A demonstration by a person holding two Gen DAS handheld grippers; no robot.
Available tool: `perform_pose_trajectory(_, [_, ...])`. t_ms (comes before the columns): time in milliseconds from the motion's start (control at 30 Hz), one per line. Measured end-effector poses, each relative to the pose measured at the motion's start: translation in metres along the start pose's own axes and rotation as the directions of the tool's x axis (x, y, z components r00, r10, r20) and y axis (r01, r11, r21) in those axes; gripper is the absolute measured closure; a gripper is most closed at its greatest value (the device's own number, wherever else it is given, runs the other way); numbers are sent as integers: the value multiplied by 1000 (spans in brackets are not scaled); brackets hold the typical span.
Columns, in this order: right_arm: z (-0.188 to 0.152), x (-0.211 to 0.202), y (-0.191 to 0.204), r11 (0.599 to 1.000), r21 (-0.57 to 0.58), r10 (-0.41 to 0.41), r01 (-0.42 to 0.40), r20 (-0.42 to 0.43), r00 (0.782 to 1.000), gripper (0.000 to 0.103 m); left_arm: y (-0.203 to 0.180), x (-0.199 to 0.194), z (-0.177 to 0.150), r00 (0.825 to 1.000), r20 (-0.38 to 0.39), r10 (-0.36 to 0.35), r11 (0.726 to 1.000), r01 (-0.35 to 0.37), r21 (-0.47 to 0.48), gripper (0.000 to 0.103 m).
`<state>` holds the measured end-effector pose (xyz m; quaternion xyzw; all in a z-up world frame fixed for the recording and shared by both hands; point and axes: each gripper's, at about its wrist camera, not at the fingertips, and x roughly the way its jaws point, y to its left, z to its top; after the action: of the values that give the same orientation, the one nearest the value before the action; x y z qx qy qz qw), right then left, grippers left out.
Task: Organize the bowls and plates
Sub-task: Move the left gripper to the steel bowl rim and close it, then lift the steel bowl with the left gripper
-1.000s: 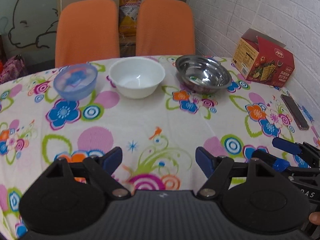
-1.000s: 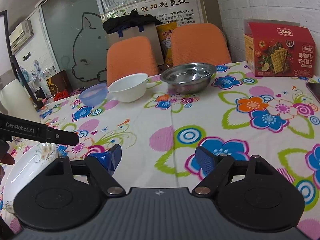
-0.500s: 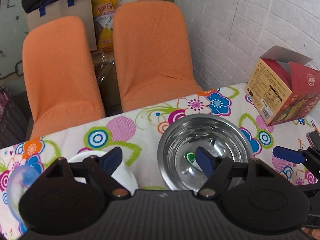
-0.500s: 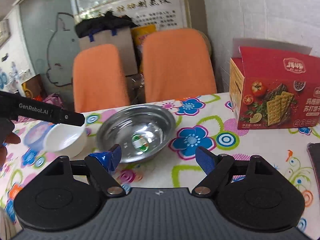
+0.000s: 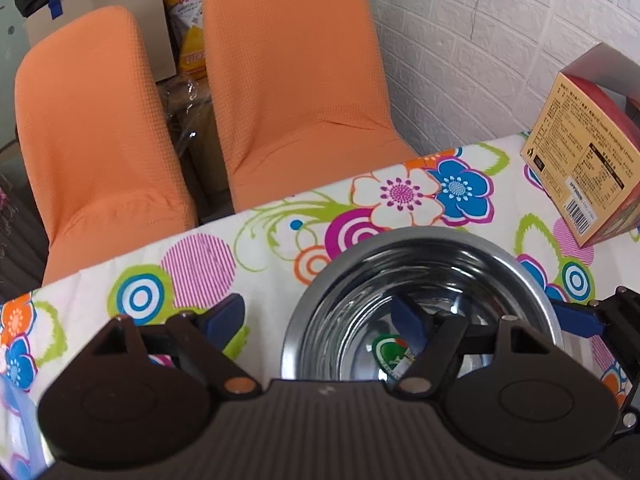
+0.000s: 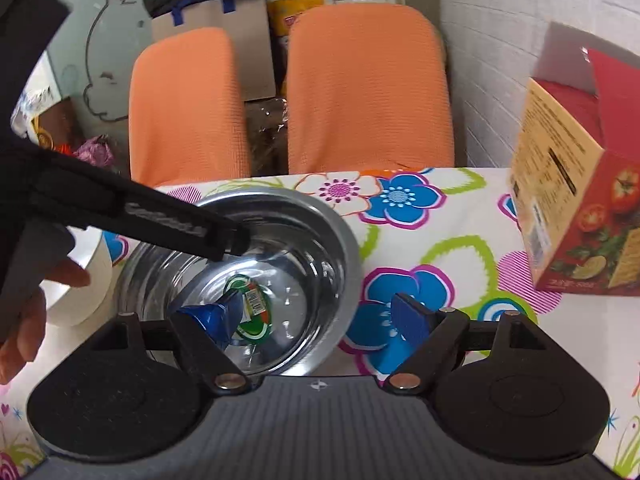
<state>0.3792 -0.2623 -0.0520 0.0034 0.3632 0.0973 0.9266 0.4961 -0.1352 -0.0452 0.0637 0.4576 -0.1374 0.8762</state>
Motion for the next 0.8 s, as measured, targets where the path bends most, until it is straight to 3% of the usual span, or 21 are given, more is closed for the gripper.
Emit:
perform_pose_trajectory(267, [-4,10,1,1000,-8,5,-6,-10,1000,35,-4,11,-4,998,-39,-41,999,40,-14,29])
perform_pose_trajectory(400, [-7,7,11,998,-46,39,-40,-20,999,35,-9,7,-5,992,-69,-109,994,109,0,28])
perform_pose_trajectory(533, [-7,-1,22,995,-57,84,-85,-13,996,33,-13,2,-11,989,-86,-119,993,121,12,28])
perform_pose_trajectory(633, [-8,-8,29,996,-74,56,-57,-12,998,33,-15,-6,-18,984,-100,-145,989,148,15,29])
perform_pose_trajectory(800, [-18,-24,26,995,-45,86,-87,-32,996,33,-29,-24,-41,987,-91,-135,987,143,77,28])
